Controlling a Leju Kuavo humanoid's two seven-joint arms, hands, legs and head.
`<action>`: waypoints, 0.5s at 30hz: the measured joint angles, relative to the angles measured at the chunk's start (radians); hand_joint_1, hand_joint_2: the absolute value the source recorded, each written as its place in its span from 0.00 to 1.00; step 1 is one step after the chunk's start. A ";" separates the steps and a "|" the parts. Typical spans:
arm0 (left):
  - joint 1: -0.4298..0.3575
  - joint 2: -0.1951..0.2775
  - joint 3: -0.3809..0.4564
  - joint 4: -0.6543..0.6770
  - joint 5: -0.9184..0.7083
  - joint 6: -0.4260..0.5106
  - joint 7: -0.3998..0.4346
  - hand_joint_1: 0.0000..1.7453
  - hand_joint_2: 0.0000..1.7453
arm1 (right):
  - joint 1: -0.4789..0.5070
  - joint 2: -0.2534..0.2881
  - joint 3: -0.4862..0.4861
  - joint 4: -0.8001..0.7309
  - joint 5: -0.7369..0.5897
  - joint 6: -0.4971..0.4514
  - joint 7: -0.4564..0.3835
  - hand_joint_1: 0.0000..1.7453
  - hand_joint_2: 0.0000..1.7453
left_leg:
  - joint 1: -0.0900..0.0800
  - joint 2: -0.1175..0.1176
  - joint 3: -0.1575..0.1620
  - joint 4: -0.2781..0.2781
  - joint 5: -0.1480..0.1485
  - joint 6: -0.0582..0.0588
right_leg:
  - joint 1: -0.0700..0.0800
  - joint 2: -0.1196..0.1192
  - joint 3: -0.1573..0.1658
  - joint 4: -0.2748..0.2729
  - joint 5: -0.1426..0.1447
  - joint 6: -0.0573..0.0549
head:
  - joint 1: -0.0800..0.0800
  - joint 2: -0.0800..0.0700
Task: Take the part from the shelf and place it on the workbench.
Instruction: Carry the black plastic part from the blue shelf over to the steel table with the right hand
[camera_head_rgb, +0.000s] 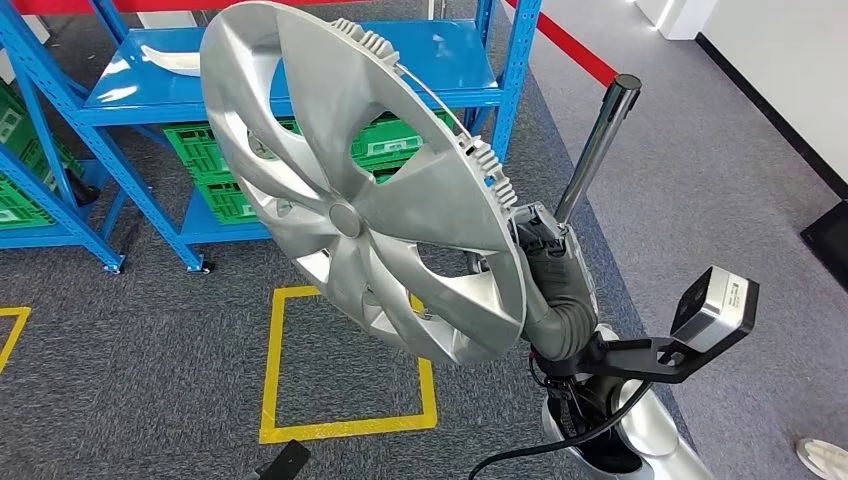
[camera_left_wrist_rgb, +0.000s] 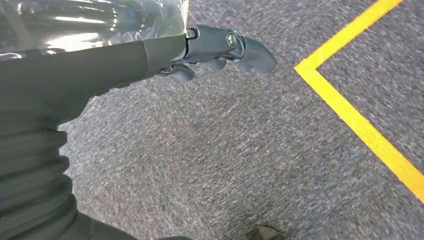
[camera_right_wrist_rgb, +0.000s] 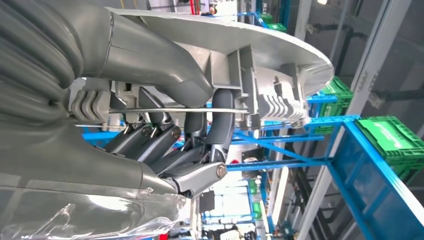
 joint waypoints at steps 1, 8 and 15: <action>-0.001 0.000 0.000 0.000 0.000 0.000 0.001 0.00 1.00 | 0.000 0.000 0.000 0.000 0.000 0.000 0.000 1.00 1.00 | 0.000 -0.006 -0.006 0.003 0.003 -0.005 | 0.000 0.016 0.024 -0.045 0.010 -0.004 | 0.000 0.000; -0.001 0.000 0.000 -0.004 0.000 0.000 0.002 0.00 1.00 | 0.001 0.002 -0.001 0.001 0.000 -0.009 0.005 1.00 1.00 | 0.002 0.010 -0.068 0.101 -0.053 -0.045 | -0.006 -0.030 0.034 -0.090 0.016 -0.032 | -0.011 0.000; 0.003 0.000 0.000 -0.004 0.002 -0.003 0.002 0.00 1.00 | 0.007 0.004 -0.001 0.002 0.002 -0.018 0.007 1.00 1.00 | 0.000 0.055 -0.043 0.102 -0.017 -0.050 | -0.001 -0.102 0.033 -0.082 0.013 -0.030 | -0.018 0.000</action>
